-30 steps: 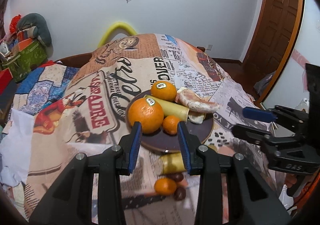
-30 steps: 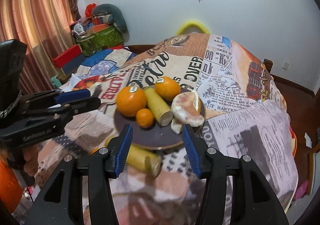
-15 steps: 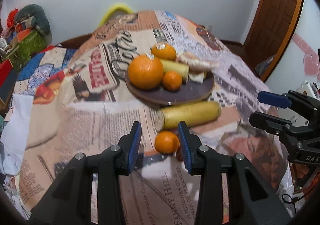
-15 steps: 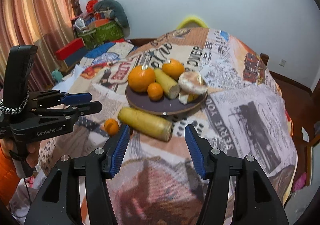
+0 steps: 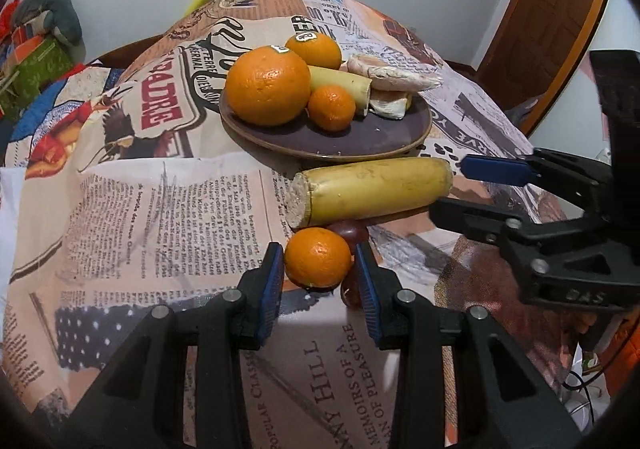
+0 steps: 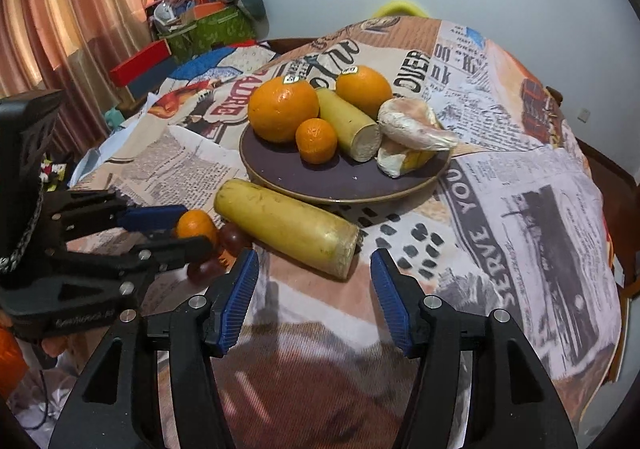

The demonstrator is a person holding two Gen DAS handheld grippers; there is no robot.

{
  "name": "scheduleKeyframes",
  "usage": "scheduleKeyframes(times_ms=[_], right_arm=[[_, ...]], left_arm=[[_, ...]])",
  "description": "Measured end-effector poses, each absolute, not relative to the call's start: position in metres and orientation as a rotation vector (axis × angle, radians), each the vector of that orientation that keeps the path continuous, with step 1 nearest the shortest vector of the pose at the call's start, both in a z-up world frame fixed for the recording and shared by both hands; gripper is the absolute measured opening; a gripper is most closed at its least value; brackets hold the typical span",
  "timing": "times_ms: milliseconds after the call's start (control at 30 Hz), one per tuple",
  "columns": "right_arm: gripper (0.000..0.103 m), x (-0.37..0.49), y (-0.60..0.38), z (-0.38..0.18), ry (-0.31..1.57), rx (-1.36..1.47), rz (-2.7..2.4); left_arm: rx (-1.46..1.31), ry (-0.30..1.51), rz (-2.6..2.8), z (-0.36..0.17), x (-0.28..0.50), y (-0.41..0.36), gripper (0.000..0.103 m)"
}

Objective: Organize fruits
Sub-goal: 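Grasp the yellow cylindrical fruit with the right tool while the left tool grasps a tangerine, then lift and carry the yellow fruit and the tangerine over the plate with both tools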

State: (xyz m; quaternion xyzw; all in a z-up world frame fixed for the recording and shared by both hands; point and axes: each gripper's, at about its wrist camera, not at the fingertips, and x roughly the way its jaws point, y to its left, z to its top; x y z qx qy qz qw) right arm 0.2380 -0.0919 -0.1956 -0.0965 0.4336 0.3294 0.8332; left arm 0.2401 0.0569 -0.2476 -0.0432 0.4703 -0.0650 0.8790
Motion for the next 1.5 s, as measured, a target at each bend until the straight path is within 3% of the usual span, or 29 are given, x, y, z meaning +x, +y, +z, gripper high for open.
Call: scheduleKeyframes(times_ms=[233, 433, 733, 967, 1500], right_arm=[[0.055, 0.249, -0.079, -0.204, 0.929, -0.233, 0.731], [0.061, 0.251, -0.077, -0.207, 0.937, -0.215, 0.772], [0.037, 0.234, -0.082, -0.210, 0.966, -0.269, 0.865], [0.039, 0.235, -0.073, -0.216, 0.963, -0.288, 0.880], [0.033, 0.190, -0.128, -0.203, 0.975, -0.200, 0.753]], left_arm=[[-0.122, 0.960, -0.152, -0.247, 0.240, 0.065, 0.034], [-0.114, 0.937, -0.097, -0.243, 0.244, 0.077, 0.034], [-0.116, 0.941, -0.086, -0.247, 0.252, 0.078, 0.033], [-0.094, 0.939, -0.079, -0.247, 0.251, 0.074, 0.034], [-0.074, 0.899, -0.061, -0.218, 0.211, 0.073, 0.034]])
